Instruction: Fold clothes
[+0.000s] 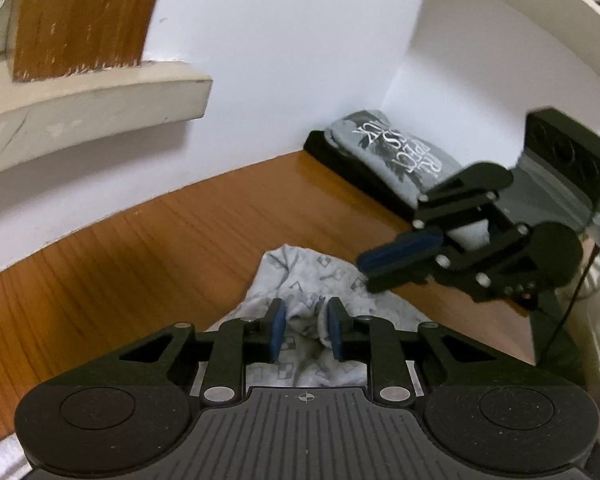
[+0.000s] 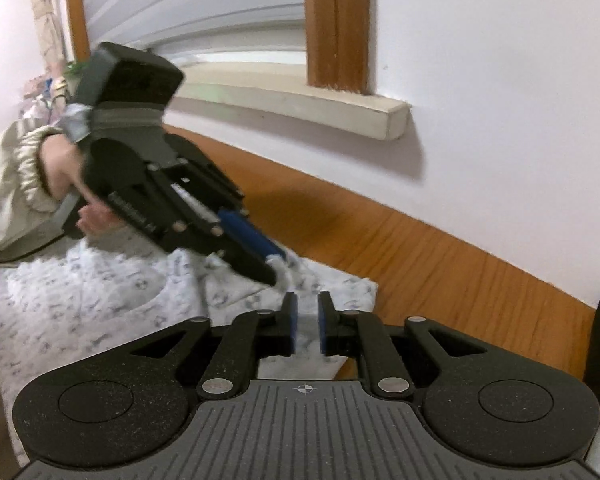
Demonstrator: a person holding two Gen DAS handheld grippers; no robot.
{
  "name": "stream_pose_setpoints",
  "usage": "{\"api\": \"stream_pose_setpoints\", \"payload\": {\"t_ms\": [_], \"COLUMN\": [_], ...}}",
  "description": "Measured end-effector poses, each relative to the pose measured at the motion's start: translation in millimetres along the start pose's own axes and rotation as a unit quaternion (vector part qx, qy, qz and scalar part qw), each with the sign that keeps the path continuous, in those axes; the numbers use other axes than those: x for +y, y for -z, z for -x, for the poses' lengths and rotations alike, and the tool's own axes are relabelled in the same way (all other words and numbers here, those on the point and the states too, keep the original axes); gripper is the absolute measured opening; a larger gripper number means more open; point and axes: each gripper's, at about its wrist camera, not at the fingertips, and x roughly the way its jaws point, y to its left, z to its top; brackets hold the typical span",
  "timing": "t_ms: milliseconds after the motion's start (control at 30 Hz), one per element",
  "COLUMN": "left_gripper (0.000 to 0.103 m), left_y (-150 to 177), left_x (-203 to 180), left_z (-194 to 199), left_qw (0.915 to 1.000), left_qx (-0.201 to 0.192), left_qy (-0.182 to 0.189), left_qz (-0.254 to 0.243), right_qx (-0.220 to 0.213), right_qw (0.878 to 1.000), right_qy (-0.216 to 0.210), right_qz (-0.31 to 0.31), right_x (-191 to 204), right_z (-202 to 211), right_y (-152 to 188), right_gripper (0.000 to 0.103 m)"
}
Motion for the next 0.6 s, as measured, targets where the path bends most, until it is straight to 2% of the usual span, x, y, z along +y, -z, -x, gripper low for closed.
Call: {"api": "stream_pose_setpoints", "payload": {"t_ms": [33,133,200,267,333,467,533,600], "left_gripper": [0.025,0.025,0.024,0.024,0.024,0.024,0.018,0.017], "left_y": [-1,-5,-10,-14,-18,-18,-17,-15], "left_x": [2,6,1,-4,-11,-12,-6,-3], "left_z": [1,11,17,21,13,-10,-16,-17], "left_qw": [1.0000,0.9989,0.9980,0.9971,0.9972,0.9968,0.9973,0.9982], "left_qx": [-0.005,-0.044,-0.063,-0.075,-0.067,-0.025,-0.008,0.007], "left_qy": [-0.001,0.000,0.000,0.001,-0.007,-0.050,-0.049,-0.033], "left_qz": [0.004,0.014,0.004,-0.010,-0.032,-0.058,-0.053,-0.049], "right_qx": [-0.001,0.001,0.000,0.001,0.007,0.014,0.017,0.017], "right_qw": [1.000,1.000,1.000,1.000,0.999,0.999,0.999,0.999], "right_qy": [-0.001,-0.006,-0.007,-0.005,-0.004,-0.014,-0.019,-0.027], "right_qz": [0.003,0.010,0.017,0.027,0.037,0.044,0.047,0.043], "right_x": [2,8,12,16,17,15,14,13], "right_z": [2,4,5,4,-1,-15,-22,-23], "right_y": [1,4,5,3,0,-5,-6,-4], "right_gripper": [0.022,0.023,0.029,0.044,0.044,0.045,0.044,0.036]}}
